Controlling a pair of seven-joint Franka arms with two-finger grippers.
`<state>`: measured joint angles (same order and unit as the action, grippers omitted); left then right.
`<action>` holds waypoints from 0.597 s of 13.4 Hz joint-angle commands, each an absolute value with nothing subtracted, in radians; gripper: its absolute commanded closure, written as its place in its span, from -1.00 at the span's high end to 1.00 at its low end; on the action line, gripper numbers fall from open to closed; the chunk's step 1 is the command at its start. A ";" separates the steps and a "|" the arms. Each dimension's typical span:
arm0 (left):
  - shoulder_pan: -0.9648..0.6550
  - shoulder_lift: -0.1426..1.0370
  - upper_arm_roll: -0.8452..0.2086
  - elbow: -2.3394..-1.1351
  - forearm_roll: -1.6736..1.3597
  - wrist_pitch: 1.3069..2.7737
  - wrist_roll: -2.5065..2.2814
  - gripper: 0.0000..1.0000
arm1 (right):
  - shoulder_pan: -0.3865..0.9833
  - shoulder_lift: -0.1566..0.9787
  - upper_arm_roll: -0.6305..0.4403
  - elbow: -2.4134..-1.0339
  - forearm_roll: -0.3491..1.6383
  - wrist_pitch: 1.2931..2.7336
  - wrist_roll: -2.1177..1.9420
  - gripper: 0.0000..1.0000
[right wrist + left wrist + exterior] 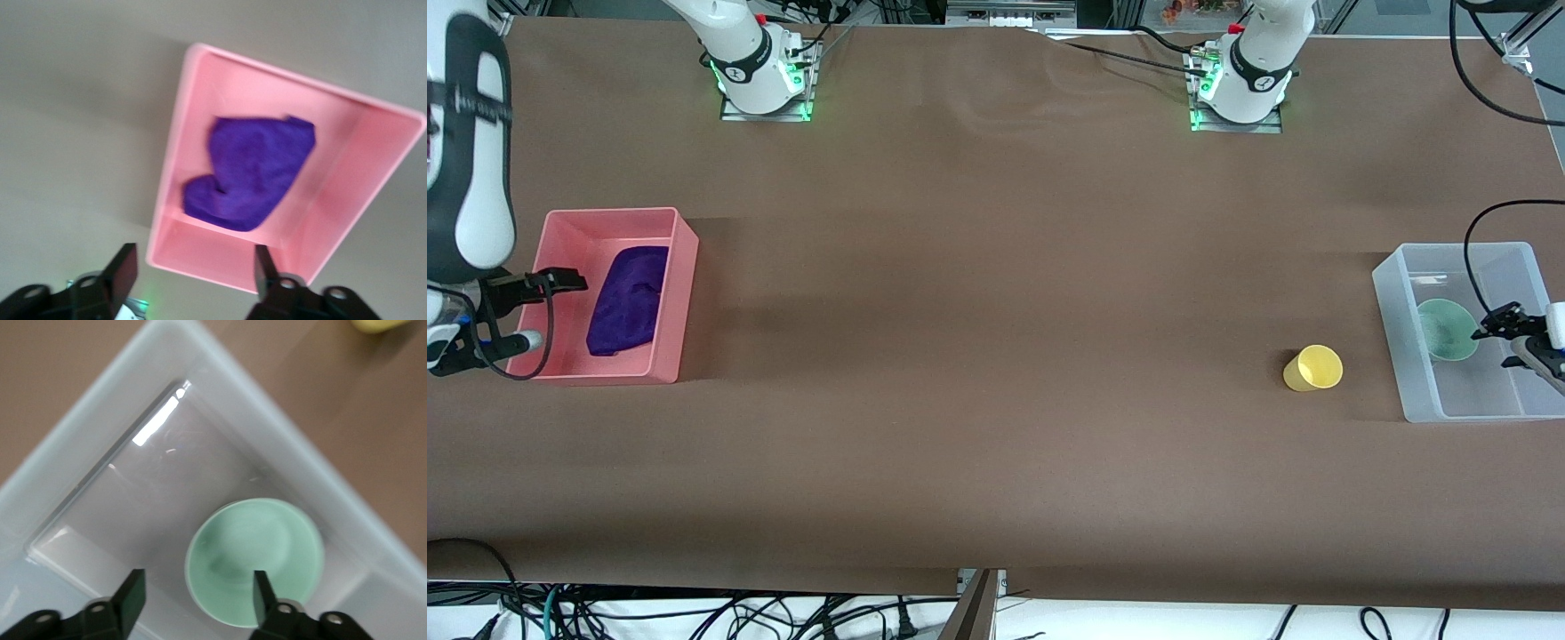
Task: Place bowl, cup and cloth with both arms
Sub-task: 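Raise the right gripper away while the left gripper grasps the yellow cup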
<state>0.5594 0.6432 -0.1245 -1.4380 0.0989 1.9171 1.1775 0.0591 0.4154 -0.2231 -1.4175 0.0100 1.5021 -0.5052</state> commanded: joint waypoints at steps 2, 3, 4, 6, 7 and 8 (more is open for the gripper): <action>0.442 0.620 -0.138 -1.348 0.080 1.747 0.926 0.98 | 0.057 0.270 -0.073 -1.413 0.014 1.448 -0.304 1.00; 0.407 0.621 -0.141 -1.351 0.080 1.747 0.814 0.98 | 0.057 0.243 -0.027 -1.410 0.006 1.437 -0.278 1.00; 0.367 0.627 -0.143 -1.354 0.080 1.752 0.710 0.98 | 0.057 0.210 -0.011 -1.402 -0.003 1.445 -0.275 1.00; 0.315 0.659 -0.144 -1.361 0.072 1.784 0.541 0.98 | 0.057 0.166 -0.017 -1.391 -0.028 1.474 -0.278 1.00; 0.281 0.664 -0.144 -1.370 0.060 1.790 0.463 0.98 | 0.057 0.158 -0.018 -1.391 -0.031 1.471 -0.279 1.00; 0.255 0.676 -0.144 -1.377 0.042 1.793 0.377 0.97 | 0.057 0.144 -0.021 -1.394 -0.047 1.471 -0.281 1.00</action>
